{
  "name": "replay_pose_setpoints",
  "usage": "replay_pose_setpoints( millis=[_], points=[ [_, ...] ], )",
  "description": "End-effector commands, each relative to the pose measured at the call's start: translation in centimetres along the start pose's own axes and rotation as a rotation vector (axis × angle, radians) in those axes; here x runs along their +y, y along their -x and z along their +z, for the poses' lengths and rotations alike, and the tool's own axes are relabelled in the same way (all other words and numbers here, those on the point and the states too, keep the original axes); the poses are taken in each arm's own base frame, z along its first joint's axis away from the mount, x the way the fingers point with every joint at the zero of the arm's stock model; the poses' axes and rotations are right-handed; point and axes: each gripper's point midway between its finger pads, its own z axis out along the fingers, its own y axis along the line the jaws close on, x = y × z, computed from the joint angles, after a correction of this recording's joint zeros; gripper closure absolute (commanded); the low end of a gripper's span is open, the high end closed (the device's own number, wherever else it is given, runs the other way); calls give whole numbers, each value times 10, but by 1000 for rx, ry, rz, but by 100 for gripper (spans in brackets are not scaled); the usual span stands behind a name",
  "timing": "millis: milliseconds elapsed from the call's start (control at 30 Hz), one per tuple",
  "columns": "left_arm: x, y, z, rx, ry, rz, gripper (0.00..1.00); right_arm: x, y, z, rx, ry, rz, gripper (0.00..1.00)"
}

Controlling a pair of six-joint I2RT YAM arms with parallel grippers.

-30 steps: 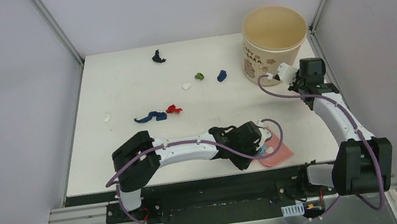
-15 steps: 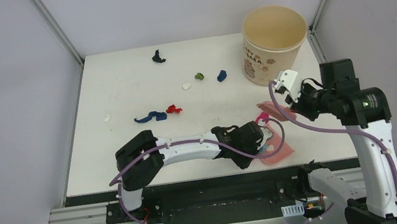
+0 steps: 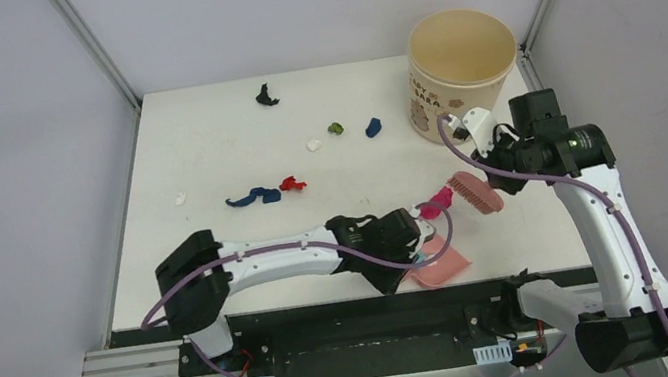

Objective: Sweep away the paper scraps from the table

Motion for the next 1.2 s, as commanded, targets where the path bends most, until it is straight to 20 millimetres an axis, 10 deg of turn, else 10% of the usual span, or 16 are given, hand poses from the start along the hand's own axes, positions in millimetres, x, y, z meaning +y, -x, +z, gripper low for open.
replay_pose_setpoints(
  millis=[0, 400, 567, 767, 1000, 1167],
  points=[
    [6, -18, -48, 5, 54, -67, 100, -41, 27, 9, -81, -181, 52, 100],
    [57, -49, -54, 127, 172, -270, 100, -69, 59, 75, 59, -352, -34, 100],
    [61, -31, -40, 111, 157, -219, 100, -6, 71, 93, 62, -70, 9, 100],
    [65, -11, -22, 100, 162, -168, 100, 80, 106, 50, -10, 407, 162, 100],
    [65, 2, -24, 30, 160, -175, 100, 58, 143, 23, -113, 325, 174, 100],
    [74, -9, -43, -48, 205, -244, 100, -1, 175, 42, -156, 60, 142, 100]
  ],
)
